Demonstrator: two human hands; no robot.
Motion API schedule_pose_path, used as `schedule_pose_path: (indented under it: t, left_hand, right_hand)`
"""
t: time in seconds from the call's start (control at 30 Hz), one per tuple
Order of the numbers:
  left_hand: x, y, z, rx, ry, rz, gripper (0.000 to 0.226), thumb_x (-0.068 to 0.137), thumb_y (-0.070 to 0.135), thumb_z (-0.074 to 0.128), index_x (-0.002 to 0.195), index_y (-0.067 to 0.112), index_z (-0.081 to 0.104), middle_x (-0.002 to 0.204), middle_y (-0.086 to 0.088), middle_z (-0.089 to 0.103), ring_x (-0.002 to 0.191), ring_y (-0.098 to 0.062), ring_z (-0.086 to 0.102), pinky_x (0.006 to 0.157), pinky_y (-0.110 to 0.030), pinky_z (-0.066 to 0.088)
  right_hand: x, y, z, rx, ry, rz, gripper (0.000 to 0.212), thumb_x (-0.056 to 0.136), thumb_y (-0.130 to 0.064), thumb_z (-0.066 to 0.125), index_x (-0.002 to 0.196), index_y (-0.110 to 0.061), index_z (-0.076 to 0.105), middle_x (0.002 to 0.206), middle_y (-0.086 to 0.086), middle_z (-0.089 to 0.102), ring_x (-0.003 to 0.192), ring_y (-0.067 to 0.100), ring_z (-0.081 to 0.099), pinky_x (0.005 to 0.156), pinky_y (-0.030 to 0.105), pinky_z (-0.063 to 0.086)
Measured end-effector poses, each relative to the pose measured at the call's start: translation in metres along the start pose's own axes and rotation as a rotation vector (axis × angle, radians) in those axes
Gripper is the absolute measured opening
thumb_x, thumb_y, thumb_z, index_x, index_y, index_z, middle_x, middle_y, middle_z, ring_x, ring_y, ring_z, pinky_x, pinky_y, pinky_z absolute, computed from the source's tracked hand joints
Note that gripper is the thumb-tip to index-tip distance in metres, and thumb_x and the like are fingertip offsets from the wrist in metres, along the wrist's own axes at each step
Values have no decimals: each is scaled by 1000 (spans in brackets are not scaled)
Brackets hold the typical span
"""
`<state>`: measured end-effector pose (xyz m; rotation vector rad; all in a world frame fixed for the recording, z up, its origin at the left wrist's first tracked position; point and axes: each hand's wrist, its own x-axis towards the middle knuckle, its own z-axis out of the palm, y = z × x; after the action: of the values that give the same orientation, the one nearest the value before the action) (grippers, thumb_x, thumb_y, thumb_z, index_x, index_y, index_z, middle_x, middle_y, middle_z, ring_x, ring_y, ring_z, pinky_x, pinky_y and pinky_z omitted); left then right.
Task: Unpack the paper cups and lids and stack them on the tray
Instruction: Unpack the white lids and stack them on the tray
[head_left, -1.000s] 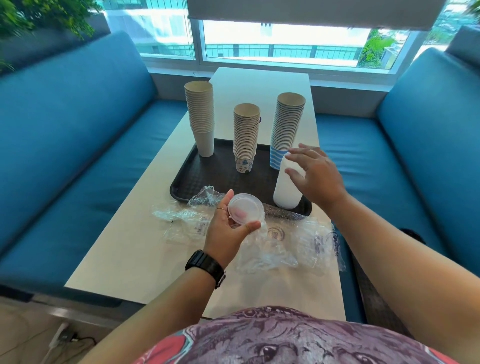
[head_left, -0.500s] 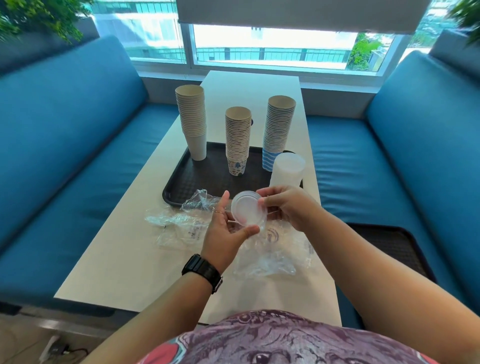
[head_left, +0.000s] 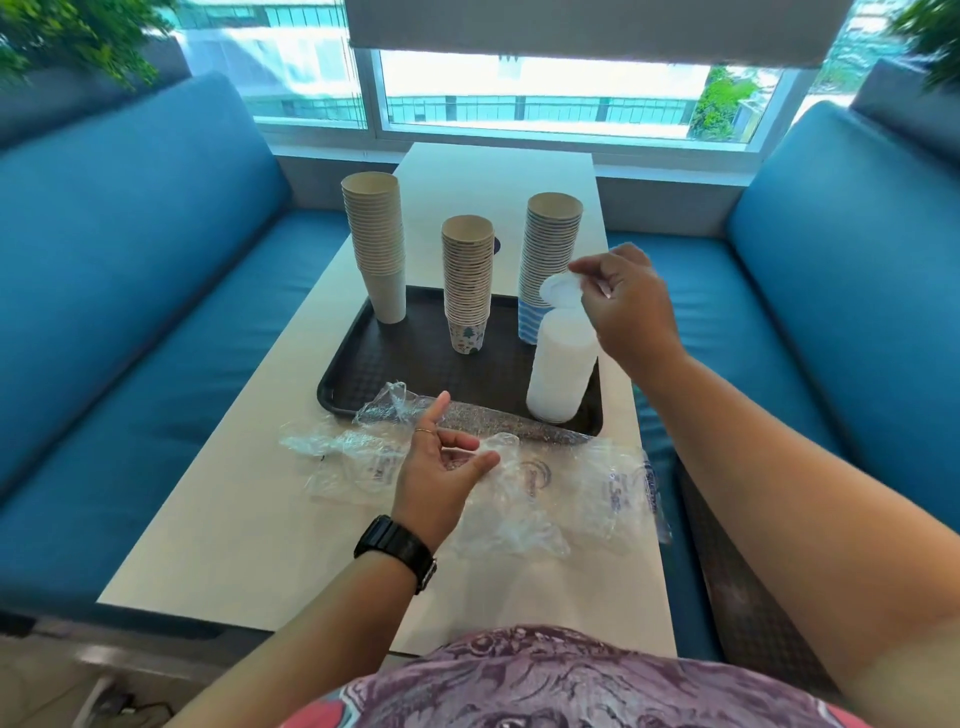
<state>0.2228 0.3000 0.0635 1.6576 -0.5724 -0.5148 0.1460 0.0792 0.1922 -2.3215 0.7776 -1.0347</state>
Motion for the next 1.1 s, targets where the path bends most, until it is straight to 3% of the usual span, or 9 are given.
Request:
schedule_pose_path:
  t: [0.13,0.33,0.47,0.73,1.1]
  left_hand:
    - [-1,2,0,-21,5,5,83,78,12,81,141,40,34,92,1,64,87,-16,65,89,-46,57]
    - [-3,0,-3,-51,20,12,81,78,9,80,140,37,36,92,0,64,86,-14,64,89,-42,57]
    - [-5,3,-4,-49,25,12,81,79,7,79,144,31,36,91,2,62,84,-11,63,87,-35,57]
    - [-3,0,-1,-49,21,6,81,79,10,80,139,40,36,94,-1,64,86,-16,65,88,-43,58]
    - [-10,10,-5,-42,31,3,79,81,11,79,146,29,36,95,0,63,87,-12,64,84,-31,58]
  right_hand:
    - [5,14,6,-191,-61,-80,24,95,-9,51,113,-10,67,116,7,63,105,24,58,83,25,37]
    - [-1,31,14,-292,-136,-117,24,96,-12,52,116,-10,63,117,9,66,111,28,58,87,38,46]
    - [-11,37,15,-304,-192,-130,25,94,-19,56,118,-14,63,119,6,66,110,25,59,84,34,46]
    - [-24,46,12,-339,-330,-164,33,89,-28,65,120,-18,66,128,4,64,119,23,58,94,37,47]
    - [-32,54,20,-360,-272,-176,30,88,-20,68,118,-13,68,124,5,66,116,27,60,93,40,49]
